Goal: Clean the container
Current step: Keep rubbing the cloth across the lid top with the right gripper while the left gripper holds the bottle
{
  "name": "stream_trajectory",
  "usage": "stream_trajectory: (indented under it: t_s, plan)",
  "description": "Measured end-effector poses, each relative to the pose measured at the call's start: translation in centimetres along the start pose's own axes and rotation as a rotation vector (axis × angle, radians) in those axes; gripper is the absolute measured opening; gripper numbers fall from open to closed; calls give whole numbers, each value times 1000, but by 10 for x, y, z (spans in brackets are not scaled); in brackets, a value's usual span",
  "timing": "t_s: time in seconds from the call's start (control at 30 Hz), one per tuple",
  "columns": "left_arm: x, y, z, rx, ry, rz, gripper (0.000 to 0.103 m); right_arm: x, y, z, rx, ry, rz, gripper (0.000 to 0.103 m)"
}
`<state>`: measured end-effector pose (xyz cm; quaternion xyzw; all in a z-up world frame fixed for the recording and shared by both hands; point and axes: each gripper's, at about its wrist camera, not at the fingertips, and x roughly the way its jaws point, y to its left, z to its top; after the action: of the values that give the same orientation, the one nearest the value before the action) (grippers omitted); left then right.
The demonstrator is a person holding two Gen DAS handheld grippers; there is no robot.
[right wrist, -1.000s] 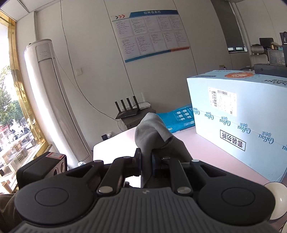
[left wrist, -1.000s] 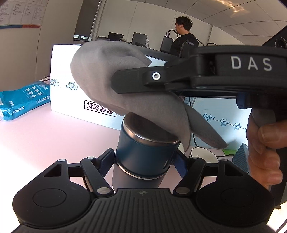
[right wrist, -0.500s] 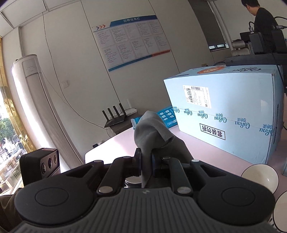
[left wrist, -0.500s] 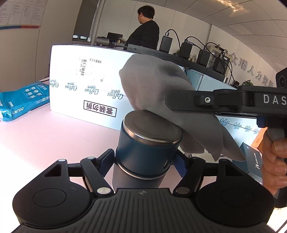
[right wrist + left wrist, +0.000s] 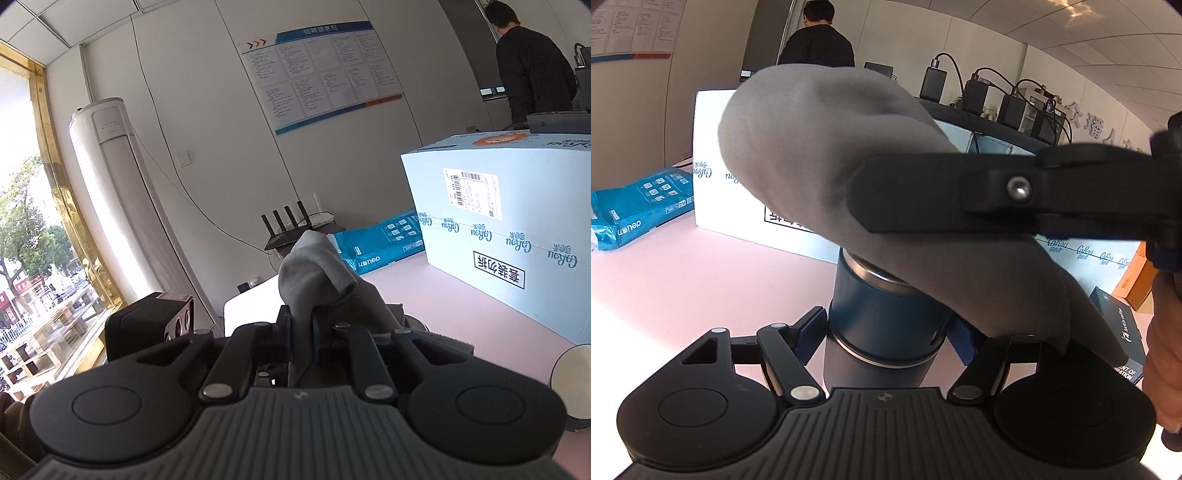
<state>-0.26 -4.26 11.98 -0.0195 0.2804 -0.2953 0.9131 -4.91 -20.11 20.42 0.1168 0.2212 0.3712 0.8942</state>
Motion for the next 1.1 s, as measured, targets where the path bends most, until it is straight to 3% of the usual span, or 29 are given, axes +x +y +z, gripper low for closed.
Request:
stream_trajectory:
  t_s: [0.13, 0.3, 0.6, 1.1]
  plan:
    - [-1, -2, -1, 3, -2, 4, 66, 10, 2, 7, -21, -17, -2, 15]
    - [-1, -3, -1, 10, 1, 6, 66, 13, -4, 11, -41, -38, -64, 15]
    - [-1, -4, -1, 0, 7, 10, 66, -11, -19, 0, -7, -69, -146, 15]
    - [-2, -3, 1, -46, 31, 21, 66, -10, 2, -6, 3, -51, -38, 15]
